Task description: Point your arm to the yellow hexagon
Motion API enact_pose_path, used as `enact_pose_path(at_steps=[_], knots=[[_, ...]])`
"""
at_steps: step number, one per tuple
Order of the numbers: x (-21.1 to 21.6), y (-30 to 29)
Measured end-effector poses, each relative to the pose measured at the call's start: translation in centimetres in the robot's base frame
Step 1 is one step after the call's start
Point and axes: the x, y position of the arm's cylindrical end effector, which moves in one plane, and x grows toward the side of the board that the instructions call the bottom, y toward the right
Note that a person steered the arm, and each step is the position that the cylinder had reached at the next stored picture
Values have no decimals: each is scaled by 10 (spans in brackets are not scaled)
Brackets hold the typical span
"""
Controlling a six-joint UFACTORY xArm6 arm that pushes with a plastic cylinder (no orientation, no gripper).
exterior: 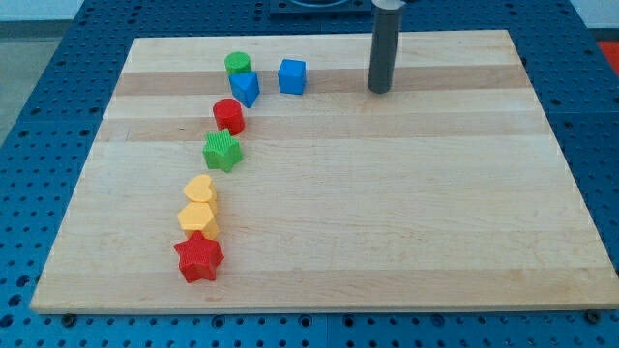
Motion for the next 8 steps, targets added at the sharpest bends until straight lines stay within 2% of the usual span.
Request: enact_pose_path(at_steps=[1, 2, 4, 5, 6, 8], knots=[[57, 21], [112, 17], [222, -46], [244, -103], [244, -125], [244, -124]])
